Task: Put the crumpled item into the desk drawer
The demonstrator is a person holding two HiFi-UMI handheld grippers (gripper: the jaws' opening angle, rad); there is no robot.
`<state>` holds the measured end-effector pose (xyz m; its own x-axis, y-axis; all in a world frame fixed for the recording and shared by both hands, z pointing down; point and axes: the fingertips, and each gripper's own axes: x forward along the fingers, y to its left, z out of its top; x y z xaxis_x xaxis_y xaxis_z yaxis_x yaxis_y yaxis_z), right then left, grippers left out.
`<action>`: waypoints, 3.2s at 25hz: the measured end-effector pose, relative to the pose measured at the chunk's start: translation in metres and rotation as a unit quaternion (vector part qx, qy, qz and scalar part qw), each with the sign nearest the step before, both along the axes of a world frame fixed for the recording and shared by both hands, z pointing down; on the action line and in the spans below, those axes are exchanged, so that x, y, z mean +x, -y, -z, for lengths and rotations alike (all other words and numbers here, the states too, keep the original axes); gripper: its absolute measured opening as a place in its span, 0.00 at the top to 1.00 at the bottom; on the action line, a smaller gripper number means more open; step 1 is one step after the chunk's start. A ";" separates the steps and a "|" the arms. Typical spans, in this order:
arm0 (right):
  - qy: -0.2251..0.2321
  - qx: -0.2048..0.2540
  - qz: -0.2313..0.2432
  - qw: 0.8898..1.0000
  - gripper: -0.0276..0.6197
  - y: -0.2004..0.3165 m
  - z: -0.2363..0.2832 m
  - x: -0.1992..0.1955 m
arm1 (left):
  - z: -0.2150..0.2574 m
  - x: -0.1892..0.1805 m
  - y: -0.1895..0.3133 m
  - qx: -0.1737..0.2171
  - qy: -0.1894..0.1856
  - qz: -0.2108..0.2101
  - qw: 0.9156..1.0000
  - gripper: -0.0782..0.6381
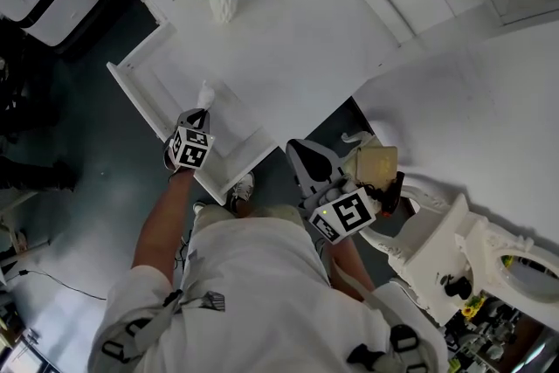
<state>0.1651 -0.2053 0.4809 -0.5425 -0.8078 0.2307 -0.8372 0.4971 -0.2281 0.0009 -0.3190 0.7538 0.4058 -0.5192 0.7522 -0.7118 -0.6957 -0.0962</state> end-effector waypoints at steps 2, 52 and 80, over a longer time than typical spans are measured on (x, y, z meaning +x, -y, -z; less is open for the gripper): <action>-0.001 -0.002 -0.001 1.000 0.94 0.000 0.000 0.001 | -0.007 0.002 0.000 -0.006 0.009 -0.006 1.000 0.86; -0.011 0.019 0.029 0.999 0.94 -0.041 0.012 -0.023 | -0.026 0.025 -0.049 -0.077 -0.002 -0.029 0.997 0.63; 0.001 0.074 0.104 0.992 0.94 -0.114 0.062 -0.140 | 0.143 -0.126 -0.131 0.073 -0.130 0.131 0.980 0.68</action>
<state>0.0252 -0.0910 0.4193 -0.7017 -0.7030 0.1161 -0.7122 0.6877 -0.1407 -0.1253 -0.1878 0.6112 0.4121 -0.7257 0.5509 -0.8778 -0.4783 0.0266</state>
